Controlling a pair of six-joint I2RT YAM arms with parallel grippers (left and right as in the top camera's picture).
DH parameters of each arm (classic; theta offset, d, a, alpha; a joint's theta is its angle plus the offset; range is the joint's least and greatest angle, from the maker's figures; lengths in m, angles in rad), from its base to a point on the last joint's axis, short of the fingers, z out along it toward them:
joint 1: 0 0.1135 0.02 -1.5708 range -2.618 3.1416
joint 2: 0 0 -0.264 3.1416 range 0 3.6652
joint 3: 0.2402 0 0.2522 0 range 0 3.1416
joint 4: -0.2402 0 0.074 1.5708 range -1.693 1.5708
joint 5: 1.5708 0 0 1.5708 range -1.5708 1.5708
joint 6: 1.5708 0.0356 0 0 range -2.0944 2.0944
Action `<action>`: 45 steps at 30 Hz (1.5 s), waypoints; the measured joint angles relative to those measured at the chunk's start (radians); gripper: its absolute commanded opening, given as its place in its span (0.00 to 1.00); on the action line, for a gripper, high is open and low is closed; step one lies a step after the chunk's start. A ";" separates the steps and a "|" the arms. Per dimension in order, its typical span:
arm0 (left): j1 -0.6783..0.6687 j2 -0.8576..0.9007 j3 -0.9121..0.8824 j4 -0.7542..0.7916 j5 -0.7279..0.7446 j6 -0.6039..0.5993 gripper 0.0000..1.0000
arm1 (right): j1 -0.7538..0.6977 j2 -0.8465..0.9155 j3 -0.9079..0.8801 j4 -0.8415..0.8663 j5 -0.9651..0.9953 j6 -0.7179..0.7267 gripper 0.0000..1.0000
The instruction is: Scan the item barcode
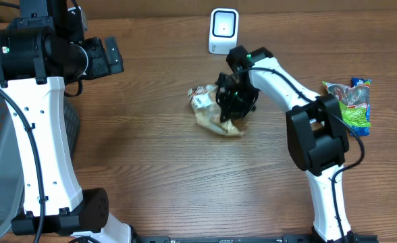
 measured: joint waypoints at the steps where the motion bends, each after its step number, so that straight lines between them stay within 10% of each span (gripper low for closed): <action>1: 0.000 0.000 0.000 0.000 0.000 0.000 1.00 | 0.000 -0.016 0.003 0.008 0.063 0.017 0.04; 9: 0.000 0.000 0.000 0.000 0.000 0.000 1.00 | 0.048 -0.106 0.005 0.010 0.533 0.163 0.11; 11: 0.000 0.000 0.000 0.000 0.000 0.000 1.00 | 0.063 -0.106 0.005 0.014 0.584 0.191 0.75; 13: 0.000 0.000 0.000 0.000 0.000 0.000 1.00 | 0.074 -0.106 0.005 0.016 0.608 0.195 1.00; 30: 0.000 0.000 0.000 0.000 0.000 0.000 1.00 | -0.080 -0.129 0.128 0.006 0.358 0.279 0.84; 45: 0.000 0.000 0.000 0.000 0.000 0.000 1.00 | -0.112 -0.140 -0.240 0.343 0.028 0.677 0.71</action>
